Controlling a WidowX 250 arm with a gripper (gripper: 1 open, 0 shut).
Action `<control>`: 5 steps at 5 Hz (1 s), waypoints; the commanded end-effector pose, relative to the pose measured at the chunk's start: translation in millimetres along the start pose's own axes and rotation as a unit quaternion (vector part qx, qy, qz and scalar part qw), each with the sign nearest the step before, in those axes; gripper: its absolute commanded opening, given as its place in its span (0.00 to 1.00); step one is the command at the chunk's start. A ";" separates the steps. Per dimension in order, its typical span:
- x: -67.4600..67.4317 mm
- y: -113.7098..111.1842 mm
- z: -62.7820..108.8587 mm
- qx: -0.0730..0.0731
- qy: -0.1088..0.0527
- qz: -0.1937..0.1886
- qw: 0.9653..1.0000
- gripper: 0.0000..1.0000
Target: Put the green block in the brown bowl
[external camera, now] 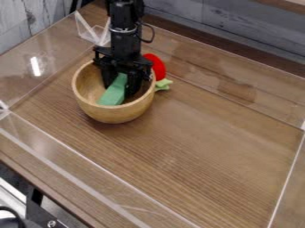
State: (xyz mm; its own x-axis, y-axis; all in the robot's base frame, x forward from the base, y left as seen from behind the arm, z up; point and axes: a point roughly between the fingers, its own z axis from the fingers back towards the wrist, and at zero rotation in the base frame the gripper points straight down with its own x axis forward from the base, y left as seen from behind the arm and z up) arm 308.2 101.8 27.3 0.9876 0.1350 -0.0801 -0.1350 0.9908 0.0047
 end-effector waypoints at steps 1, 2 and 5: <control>4.5 3.3 5.7 0.004 -0.016 0.006 1.000 0.00; 4.8 3.2 4.7 0.004 -0.015 0.007 1.000 0.00; 5.6 2.9 2.8 0.003 -0.014 0.012 1.000 0.00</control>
State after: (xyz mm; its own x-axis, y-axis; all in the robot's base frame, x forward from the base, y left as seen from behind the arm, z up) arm 307.7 101.8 23.8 0.9860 0.1415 -0.0878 -0.1416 0.9899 0.0052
